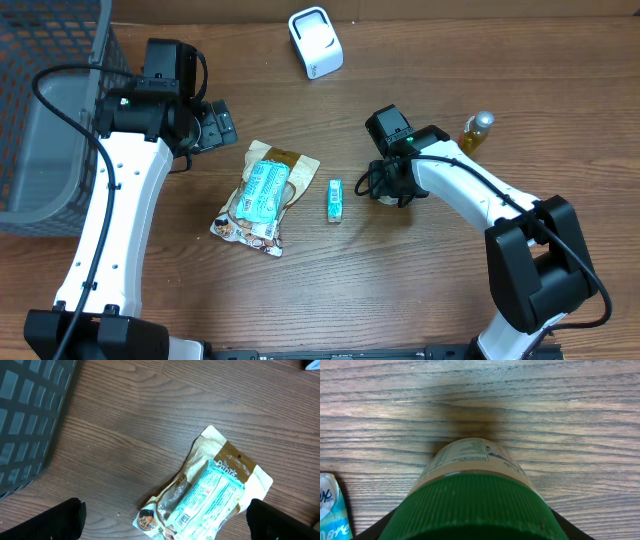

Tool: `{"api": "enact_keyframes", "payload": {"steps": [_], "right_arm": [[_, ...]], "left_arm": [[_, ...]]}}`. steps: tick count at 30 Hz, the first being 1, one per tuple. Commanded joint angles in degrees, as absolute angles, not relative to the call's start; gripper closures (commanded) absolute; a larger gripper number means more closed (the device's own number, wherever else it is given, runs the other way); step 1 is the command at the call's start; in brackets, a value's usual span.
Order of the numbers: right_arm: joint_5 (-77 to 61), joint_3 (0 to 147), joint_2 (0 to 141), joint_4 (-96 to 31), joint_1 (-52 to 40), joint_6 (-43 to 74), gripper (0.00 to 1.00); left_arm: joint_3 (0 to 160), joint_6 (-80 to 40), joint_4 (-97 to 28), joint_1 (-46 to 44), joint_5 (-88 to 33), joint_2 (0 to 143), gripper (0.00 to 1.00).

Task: Scan the item barcode
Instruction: 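Lift the jar and tilt it sideways with the right gripper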

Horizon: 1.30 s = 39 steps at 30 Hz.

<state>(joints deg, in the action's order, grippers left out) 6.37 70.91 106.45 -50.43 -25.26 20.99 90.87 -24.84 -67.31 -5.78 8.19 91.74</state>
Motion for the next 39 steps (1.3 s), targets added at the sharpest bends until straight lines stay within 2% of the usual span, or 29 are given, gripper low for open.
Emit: {"api": "enact_keyframes", "payload": {"steps": [1, 5, 8, 9, 16, 18, 25, 31, 39], "right_arm": [[5.72, 70.46, 106.59, -50.54, -25.04, 21.26, 0.47], [5.91, 70.46, 106.59, -49.45, -24.99, 21.26, 0.47], [5.96, 70.46, 106.59, -48.75, -24.99, 21.23, 0.3], [5.98, 70.46, 106.59, -48.45, -24.99, 21.21, 0.28], [8.56, 70.46, 106.59, -47.77, -24.99, 21.23, 0.26], [8.56, 70.46, 106.59, -47.72, -24.99, 21.23, 0.28], [8.49, 71.94, 106.56, -49.71, -24.99, 21.26, 0.53], [4.21, 81.01, 106.54, -61.91, -24.99, 21.26, 0.55], [-14.52, 85.95, 106.54, -73.97, -24.99, 21.23, 0.53]], "left_arm": [[91.88, -23.79, -67.22, -5.69, 8.03, 91.72, 0.0], [91.88, -23.79, -67.22, -5.69, 8.03, 91.72, 0.0], [91.88, -23.79, -67.22, -5.69, 8.03, 91.72, 0.0], [91.88, -23.79, -67.24, -5.69, 8.03, 91.72, 0.0], [91.88, -23.79, -67.24, -5.69, 8.03, 91.72, 0.0], [91.88, -23.77, -67.22, -5.69, 8.03, 91.72, 0.0], [91.88, -23.79, -67.24, -5.69, 8.03, 91.72, 0.0], [91.88, -23.77, -67.22, -5.69, 8.01, 91.74, 0.01], [91.88, -23.79, -67.24, -5.69, 8.03, 91.74, 0.0]]}}
